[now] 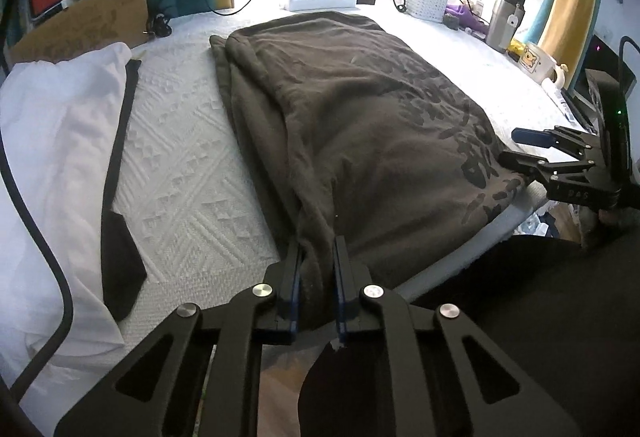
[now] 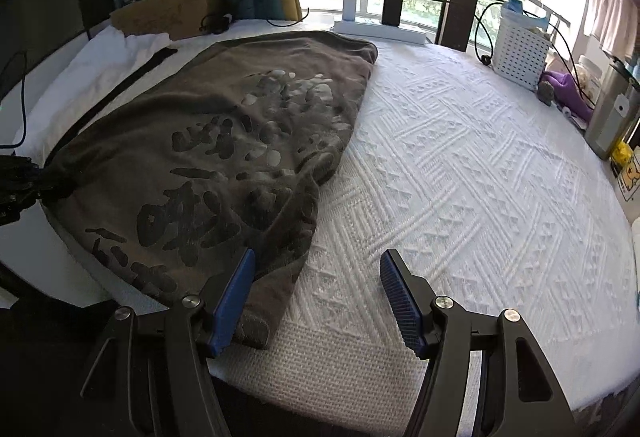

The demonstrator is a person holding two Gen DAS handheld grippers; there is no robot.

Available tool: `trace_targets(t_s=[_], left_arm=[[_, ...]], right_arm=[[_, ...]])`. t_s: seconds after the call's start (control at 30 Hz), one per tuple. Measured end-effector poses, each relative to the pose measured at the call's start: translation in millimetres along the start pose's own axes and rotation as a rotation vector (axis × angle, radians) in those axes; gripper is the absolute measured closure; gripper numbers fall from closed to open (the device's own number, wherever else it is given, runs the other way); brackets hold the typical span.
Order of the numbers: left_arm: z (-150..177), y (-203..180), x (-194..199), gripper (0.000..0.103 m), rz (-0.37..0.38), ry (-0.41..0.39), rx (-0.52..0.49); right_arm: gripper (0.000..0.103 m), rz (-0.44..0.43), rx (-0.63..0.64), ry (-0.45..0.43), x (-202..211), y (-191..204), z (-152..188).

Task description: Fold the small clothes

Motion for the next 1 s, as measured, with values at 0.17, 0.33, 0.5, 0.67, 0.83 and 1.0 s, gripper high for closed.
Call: trace_targets(t_s=[0.17,0.33,0.5,0.67,0.83,1.0], left_arm=[[-0.2,0.7,-1.2,0.089,0.004,0.008,-0.008],[0.4,1.3,0.5,0.087,0.03,0.052,0.013],[-9.6,2.6,30.8,0.087,0.037,-0.009,0.047],[-31.6,4.7,57.7,0.063,0.035,-0.085,0.036],[-68.3,3.5,52.2,0.063,0.029,-0.128,0.019],[-99.6,9.0,8.2,0.063,0.032,-0.06,0.001]], right_arm=[[0.036,-0.021,-0.021,-0.006,1.6,-2.7,5.3],[0.034,-0.026,-0.024,-0.004,1.8,-3.4,6.2],[0.031,-0.024,-0.045,-0.011,6.3,-15.3,10.4],[0.03,-0.003,-0.078,-0.017,15.9,-34.3,13.7],[0.03,0.013,-0.112,-0.027,20.0,-52.9,14.2],[0.03,0.02,-0.104,-0.062,26.9,-61.9,0.2]])
Point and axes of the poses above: each gripper's, at about its wrist camera, not at the fingertips, and x roughly against the way its jaws point, y to its left, z to its underside, the point moved 8 cm from there along -x, roughly the way its jaws point, and after that the axes turned 12 degrees about y, right-handed, at the moved point
